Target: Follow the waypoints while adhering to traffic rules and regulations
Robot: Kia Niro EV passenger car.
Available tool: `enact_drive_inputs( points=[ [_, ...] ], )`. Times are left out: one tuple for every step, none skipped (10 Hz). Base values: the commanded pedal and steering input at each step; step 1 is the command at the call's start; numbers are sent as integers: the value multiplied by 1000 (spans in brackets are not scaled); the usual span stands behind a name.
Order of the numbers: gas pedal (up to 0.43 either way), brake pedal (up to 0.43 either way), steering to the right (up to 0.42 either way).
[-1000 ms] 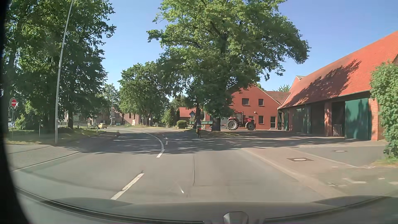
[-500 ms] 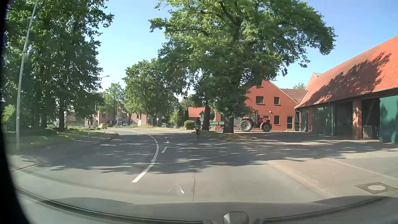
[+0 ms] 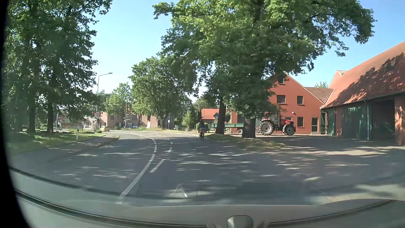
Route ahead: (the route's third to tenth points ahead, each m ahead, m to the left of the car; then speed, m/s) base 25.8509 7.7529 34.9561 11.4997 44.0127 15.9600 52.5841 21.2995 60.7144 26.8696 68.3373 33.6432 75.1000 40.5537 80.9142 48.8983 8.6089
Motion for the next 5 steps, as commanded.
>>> enact_drive_inputs(
  points=[
    [150,6,-40],
    [150,6,-41],
    [150,6,-41],
    [150,6,-40],
    [150,6,-40]
  ],
)
